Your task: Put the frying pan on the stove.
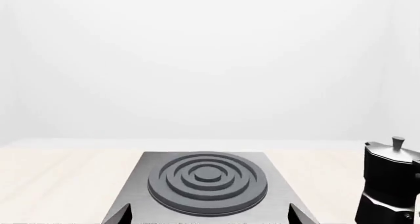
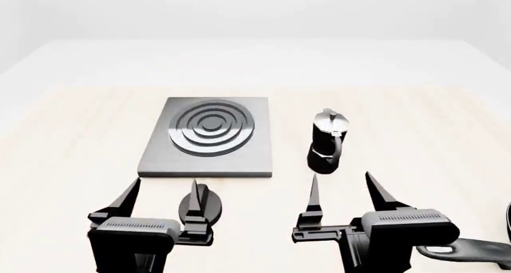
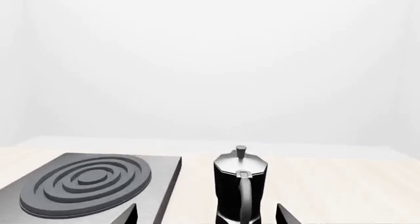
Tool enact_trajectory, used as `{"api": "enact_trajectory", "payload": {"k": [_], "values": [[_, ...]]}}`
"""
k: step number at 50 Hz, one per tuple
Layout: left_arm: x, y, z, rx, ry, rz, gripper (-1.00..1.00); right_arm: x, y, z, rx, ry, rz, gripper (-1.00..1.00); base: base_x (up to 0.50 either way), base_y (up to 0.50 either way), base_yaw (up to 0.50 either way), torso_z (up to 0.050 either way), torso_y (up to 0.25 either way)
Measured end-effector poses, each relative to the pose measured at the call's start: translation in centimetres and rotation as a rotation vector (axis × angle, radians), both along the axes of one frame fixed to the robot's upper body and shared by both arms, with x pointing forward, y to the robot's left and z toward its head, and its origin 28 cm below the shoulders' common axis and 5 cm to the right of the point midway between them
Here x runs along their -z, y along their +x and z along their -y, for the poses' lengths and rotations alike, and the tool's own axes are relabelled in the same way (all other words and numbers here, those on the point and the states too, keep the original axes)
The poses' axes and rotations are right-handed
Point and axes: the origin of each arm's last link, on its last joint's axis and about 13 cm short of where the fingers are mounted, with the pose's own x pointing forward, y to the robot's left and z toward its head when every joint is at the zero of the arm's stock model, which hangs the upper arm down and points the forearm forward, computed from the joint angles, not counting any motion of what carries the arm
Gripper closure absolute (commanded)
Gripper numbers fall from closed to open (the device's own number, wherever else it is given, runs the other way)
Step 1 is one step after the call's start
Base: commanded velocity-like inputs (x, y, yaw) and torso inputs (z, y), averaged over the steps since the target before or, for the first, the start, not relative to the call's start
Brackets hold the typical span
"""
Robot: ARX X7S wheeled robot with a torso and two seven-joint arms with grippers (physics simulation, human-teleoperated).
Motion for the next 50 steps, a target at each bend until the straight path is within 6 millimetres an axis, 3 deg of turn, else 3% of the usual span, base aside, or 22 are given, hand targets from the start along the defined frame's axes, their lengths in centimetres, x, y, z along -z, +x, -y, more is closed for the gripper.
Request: {"api": "enact_trajectory", "payload": {"k": [7, 50], "values": [[0.1, 0.0, 0.0, 0.000, -0.001, -0.001, -1.00, 0.1, 0.1, 0.0, 0.009, -0.001, -0.001, -1.00, 0.44, 0.00, 0.00, 0.000, 0.000], [0.3, 0.0, -0.2, -0.016, -0.004, -0.004, -1.00, -1.9, 0.0, 1.3, 0.411, 0.164, 0.156, -1.00, 0.00, 0.00, 0.00, 0.000, 0.000]]}}
